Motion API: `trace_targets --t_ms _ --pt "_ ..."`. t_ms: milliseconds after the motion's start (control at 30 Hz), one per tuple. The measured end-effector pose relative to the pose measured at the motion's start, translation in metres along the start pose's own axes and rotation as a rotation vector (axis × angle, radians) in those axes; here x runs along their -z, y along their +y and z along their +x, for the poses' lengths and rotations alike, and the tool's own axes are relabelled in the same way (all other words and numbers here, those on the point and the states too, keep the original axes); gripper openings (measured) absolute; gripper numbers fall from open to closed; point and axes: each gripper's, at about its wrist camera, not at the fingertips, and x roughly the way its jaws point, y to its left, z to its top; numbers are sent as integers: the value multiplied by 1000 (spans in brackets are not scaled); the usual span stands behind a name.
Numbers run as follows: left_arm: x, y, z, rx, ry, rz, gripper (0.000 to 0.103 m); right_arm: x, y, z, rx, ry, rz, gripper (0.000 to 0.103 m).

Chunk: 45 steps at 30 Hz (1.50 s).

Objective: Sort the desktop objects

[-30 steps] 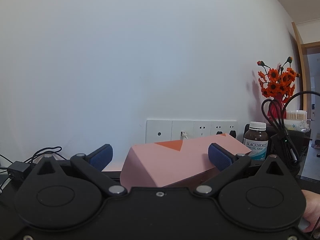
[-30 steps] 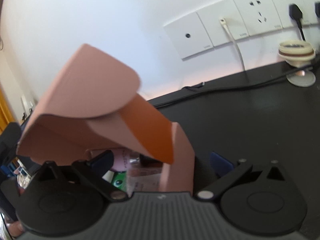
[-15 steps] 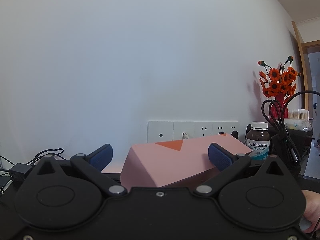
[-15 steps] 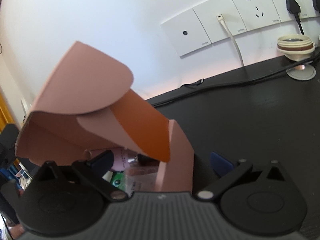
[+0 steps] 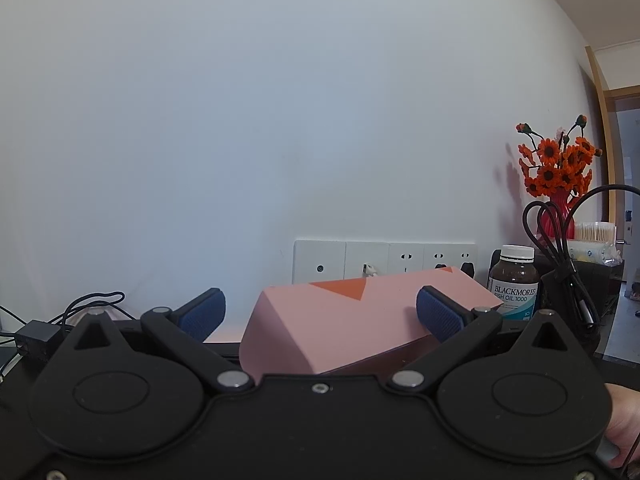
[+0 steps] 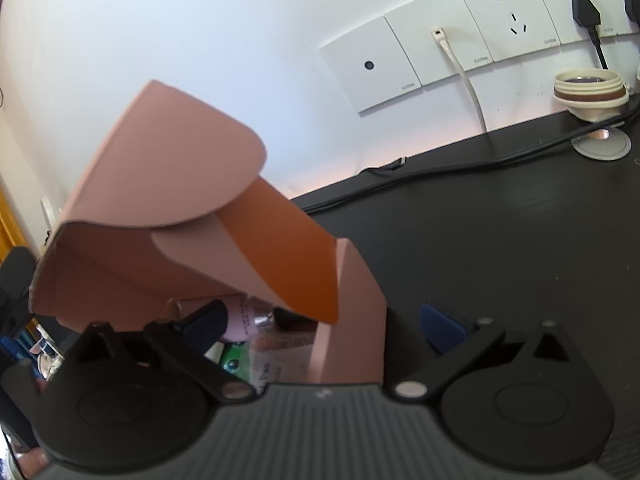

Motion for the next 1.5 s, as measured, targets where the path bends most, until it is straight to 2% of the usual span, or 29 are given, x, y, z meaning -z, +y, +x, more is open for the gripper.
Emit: trace_targets --t_ms 1500 --pt "0 -1 -3 -12 -6 -1 103 1 0 0 2 -3 1 102"
